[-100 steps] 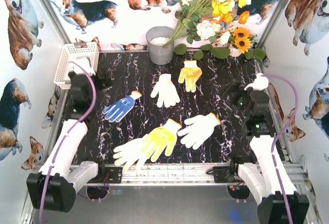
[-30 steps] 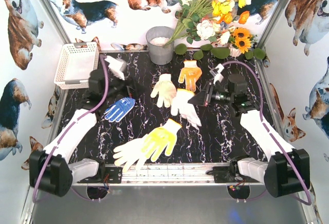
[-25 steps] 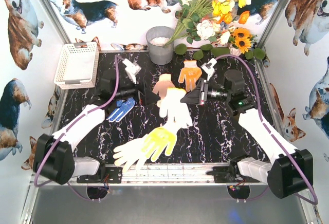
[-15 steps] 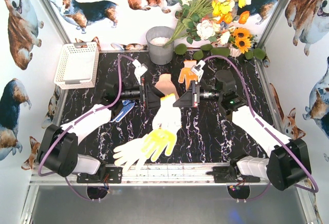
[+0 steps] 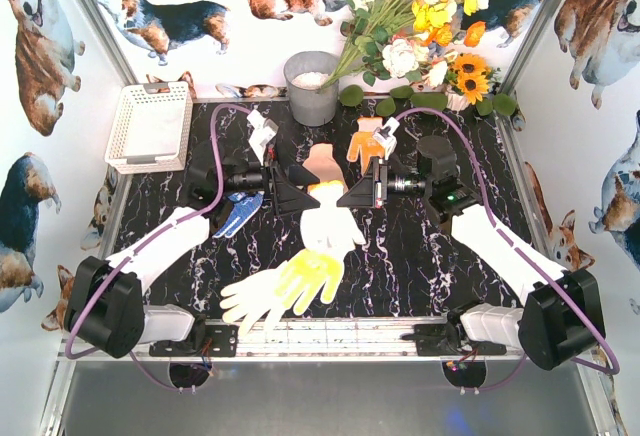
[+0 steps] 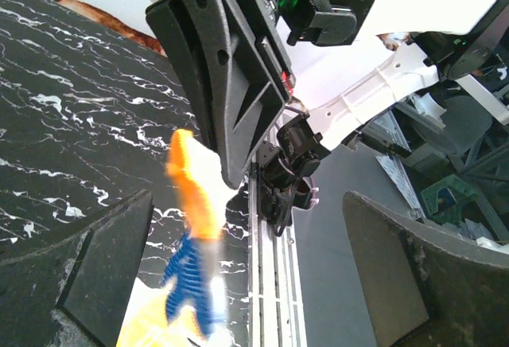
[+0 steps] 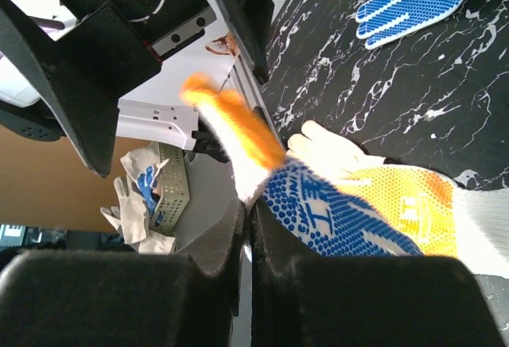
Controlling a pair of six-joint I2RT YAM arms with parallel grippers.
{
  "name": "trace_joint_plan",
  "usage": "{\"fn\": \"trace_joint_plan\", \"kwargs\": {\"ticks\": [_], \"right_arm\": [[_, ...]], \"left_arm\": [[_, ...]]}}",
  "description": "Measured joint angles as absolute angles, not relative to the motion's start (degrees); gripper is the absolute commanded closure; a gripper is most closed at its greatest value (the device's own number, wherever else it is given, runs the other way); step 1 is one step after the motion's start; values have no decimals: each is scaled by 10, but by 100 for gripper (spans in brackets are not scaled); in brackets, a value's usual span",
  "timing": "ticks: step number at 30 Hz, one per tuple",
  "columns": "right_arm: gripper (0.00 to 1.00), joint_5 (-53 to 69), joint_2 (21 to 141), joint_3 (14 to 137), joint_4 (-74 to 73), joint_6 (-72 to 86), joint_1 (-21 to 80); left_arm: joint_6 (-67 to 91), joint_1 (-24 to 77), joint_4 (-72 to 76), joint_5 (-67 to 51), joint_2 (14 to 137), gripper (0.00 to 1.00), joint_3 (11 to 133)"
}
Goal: Put the gloves into the storage basket
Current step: Turn over the glove at the center of the board.
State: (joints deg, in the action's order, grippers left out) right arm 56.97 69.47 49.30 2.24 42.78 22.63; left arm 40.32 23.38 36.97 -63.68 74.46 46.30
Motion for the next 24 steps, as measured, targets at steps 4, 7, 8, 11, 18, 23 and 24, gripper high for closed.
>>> {"fn": "trace_joint_plan", "kwargs": {"ticks": [4,7,8,11,18,23,24], "right_arm": [[100,564,695,493,18,425,226],[100,560,695,494,17,425,226],[100,560,695,494,18,426,226],[100,563,695,494,27,434,226],[100,588,695,494,44,440,230],[100,597,700,506,-3,404,244],[99,597,703,513,-18,392,246]], "left_arm": [[429,234,404,-648,745,0,456],[453,234,437,-656,750,0,451],[456,234,441,-656,751,0,450],[451,235,432,-653,753,0,450],[379,249,321,-640,766,41,463],[310,269,221,-633,777,98,491],[305,270,213,-633,777,100,492]]}}
